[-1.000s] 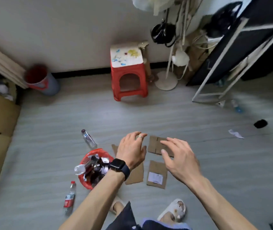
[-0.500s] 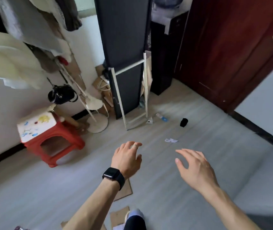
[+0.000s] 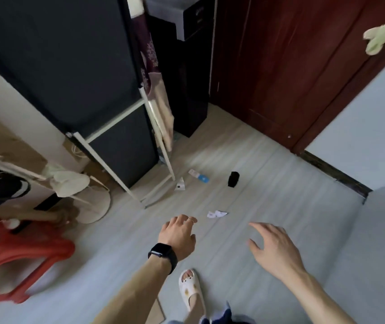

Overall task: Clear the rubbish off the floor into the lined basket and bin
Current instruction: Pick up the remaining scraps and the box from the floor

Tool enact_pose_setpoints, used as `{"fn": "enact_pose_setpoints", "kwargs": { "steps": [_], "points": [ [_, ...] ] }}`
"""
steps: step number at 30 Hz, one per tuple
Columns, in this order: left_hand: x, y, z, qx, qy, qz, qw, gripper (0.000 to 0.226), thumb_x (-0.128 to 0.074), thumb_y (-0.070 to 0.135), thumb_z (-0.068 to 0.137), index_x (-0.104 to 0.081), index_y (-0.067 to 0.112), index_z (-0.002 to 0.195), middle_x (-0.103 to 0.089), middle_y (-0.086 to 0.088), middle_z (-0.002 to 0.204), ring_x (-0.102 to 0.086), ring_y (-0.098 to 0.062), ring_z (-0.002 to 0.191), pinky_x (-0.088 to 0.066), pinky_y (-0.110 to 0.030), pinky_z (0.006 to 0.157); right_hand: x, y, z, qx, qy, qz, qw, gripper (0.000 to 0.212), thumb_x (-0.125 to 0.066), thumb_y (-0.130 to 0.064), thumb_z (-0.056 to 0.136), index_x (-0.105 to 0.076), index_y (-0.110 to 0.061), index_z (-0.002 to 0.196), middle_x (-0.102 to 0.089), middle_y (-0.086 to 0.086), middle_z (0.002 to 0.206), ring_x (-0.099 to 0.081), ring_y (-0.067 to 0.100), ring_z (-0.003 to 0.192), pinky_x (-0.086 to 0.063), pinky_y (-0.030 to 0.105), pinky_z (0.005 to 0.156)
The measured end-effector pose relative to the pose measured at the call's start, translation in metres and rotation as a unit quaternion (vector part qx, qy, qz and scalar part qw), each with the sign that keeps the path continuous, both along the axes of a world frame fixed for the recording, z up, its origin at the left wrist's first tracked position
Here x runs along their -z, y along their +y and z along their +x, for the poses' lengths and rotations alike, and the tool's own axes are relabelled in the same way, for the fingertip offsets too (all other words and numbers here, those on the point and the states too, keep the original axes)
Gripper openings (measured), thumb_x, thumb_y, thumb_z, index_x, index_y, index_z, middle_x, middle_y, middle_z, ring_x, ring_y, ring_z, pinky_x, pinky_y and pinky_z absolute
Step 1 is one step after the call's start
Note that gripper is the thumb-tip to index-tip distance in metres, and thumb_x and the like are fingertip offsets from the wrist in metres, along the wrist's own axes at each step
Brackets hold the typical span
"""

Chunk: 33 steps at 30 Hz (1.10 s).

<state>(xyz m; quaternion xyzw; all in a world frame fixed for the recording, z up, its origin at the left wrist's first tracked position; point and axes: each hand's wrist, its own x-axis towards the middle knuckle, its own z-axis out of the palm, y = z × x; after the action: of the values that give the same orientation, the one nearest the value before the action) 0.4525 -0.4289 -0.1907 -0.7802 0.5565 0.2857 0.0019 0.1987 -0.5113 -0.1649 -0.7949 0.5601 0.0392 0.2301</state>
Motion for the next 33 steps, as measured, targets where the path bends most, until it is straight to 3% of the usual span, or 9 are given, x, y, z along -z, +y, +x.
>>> {"fn": "enact_pose_setpoints", "kwargs": {
  "steps": [8, 15, 20, 23, 29, 33],
  "points": [
    [0.065, -0.138, 0.026, -0.013, 0.008, 0.074, 0.997, 0.049, -0.051, 0.032, 0.093, -0.043, 0.031, 0.141, -0.039, 0.006, 0.148, -0.038, -0.019, 0.133, -0.032, -0.034, 0.110, 0.076, -0.140, 0.037, -0.007, 0.021, 0.062, 0.998, 0.054, -0.060, -0.047, 0.085, -0.051, -0.035, 0.137, -0.060, -0.009, 0.131, -0.051, 0.020, 0.119, -0.044, 0.030, 0.093],
    [0.221, -0.230, 0.045, -0.104, 0.030, 0.157, 0.982, 0.046, -0.051, 0.039, 0.093, -0.045, 0.033, 0.138, -0.034, 0.007, 0.148, -0.040, -0.019, 0.132, -0.038, -0.036, 0.108, 0.246, -0.260, 0.071, -0.055, 0.076, 0.168, 0.981, 0.051, -0.055, -0.047, 0.087, -0.043, -0.033, 0.134, -0.061, -0.007, 0.122, -0.051, 0.021, 0.115, -0.047, 0.033, 0.087],
    [0.386, -0.271, 0.071, -0.143, 0.028, 0.220, 0.964, 0.047, -0.051, 0.040, 0.094, -0.044, 0.031, 0.139, -0.020, 0.003, 0.157, -0.034, -0.024, 0.138, -0.037, -0.039, 0.110, 0.410, -0.301, 0.089, -0.129, 0.138, 0.227, 0.955, 0.056, -0.053, -0.049, 0.091, -0.035, -0.028, 0.140, -0.056, -0.002, 0.129, -0.051, 0.022, 0.119, -0.047, 0.037, 0.091],
    [0.476, -0.287, 0.092, -0.157, 0.013, 0.244, 0.957, 0.050, -0.053, 0.039, 0.094, -0.042, 0.030, 0.141, -0.015, 0.000, 0.159, -0.030, -0.026, 0.140, -0.036, -0.040, 0.111, 0.495, -0.310, 0.102, -0.134, 0.155, 0.231, 0.951, 0.054, -0.053, -0.047, 0.091, -0.036, -0.025, 0.137, -0.056, 0.000, 0.129, -0.051, 0.024, 0.117, -0.044, 0.034, 0.085],
    [0.628, -0.322, 0.133, -0.152, -0.024, 0.200, 0.968, 0.061, -0.055, 0.037, 0.093, -0.030, 0.031, 0.149, -0.005, -0.007, 0.163, -0.017, -0.033, 0.146, -0.027, -0.046, 0.116, 0.648, -0.316, 0.131, -0.178, 0.170, 0.200, 0.948, 0.046, -0.059, -0.043, 0.090, -0.040, -0.023, 0.126, -0.055, 0.002, 0.120, -0.054, 0.026, 0.108, -0.038, 0.034, 0.070],
    [0.705, -0.319, 0.158, -0.135, -0.064, 0.162, 0.975, 0.071, -0.056, 0.039, 0.093, -0.019, 0.034, 0.154, 0.010, -0.009, 0.163, -0.003, -0.039, 0.148, -0.018, -0.055, 0.119, 0.726, -0.303, 0.148, -0.228, 0.197, 0.180, 0.937, 0.045, -0.064, -0.044, 0.086, -0.045, -0.020, 0.118, -0.053, 0.004, 0.117, -0.054, 0.027, 0.108, -0.042, 0.035, 0.072]
  ]
}}
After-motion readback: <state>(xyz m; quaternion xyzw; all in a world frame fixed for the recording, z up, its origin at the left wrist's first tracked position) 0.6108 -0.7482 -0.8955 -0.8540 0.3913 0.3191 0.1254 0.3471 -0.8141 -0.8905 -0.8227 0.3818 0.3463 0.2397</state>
